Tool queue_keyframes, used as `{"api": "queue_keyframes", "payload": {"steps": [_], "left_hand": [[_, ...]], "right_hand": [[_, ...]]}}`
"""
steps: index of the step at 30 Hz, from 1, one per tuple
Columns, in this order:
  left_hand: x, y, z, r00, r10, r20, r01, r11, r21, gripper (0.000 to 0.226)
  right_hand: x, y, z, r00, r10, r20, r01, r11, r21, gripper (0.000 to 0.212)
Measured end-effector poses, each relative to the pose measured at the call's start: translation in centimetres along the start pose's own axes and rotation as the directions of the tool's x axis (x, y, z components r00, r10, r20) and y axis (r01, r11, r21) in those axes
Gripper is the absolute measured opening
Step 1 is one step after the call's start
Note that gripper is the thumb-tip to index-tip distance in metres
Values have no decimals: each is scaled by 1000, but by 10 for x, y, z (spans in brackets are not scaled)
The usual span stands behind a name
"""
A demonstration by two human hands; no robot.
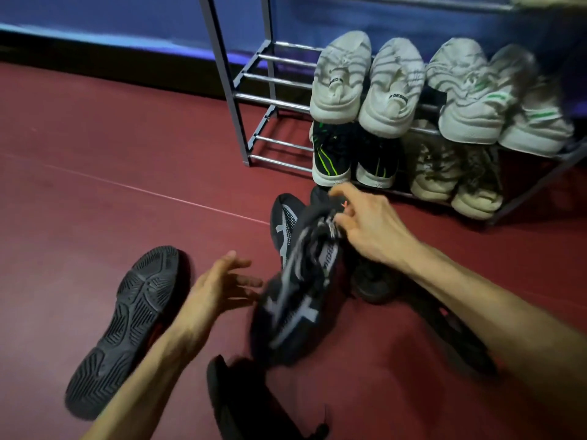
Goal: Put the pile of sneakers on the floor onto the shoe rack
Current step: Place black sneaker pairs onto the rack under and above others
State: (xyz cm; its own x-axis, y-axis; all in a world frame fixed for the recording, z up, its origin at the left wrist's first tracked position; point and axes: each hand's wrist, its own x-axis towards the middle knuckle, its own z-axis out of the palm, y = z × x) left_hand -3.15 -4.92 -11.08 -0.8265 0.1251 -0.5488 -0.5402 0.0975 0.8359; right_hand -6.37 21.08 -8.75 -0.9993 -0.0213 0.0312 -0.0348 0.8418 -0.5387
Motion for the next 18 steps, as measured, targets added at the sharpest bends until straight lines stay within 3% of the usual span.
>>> {"api": "queue_keyframes", "payload": {"steps": [3, 6, 7, 9, 12, 14, 17, 18], "left_hand": [[13, 2, -25, 995, -25, -98, -10, 941, -339, 42], [20, -10, -39, 982, -130, -137, -3, 715, -699, 63], [21, -16, -36, 975, -181, -126, 47, 730, -682, 67], [17, -26, -18, 961, -265, -77, 199, 861, -469, 63], [14, -27, 12, 956, -282, -74, 263, 944, -196, 46], [19, -28, 20, 940, -289, -182, 253, 947, -196, 30], [26, -28, 25, 921, -263, -287, 182, 943, -278, 22], [27, -29, 26, 917, -243, -318, 157, 949, -272, 23]], "right_hand": [[12, -2, 2, 984, 159, -80, -157, 987, 38, 31], [-1, -21, 30, 934, 352, -63, -353, 936, 1, 28], [-11, -31, 44, 916, 402, -15, -401, 915, 47, 31], [-34, -56, 71, 859, 468, 210, -507, 836, 210, 35], [-41, -68, 88, 771, 378, 512, -585, 737, 338, 19], [-25, -58, 80, 762, 403, 508, -596, 742, 307, 24], [-8, -29, 76, 850, 482, 214, -490, 871, -15, 36], [-8, -23, 79, 844, 488, 223, -483, 872, -81, 37]]}}
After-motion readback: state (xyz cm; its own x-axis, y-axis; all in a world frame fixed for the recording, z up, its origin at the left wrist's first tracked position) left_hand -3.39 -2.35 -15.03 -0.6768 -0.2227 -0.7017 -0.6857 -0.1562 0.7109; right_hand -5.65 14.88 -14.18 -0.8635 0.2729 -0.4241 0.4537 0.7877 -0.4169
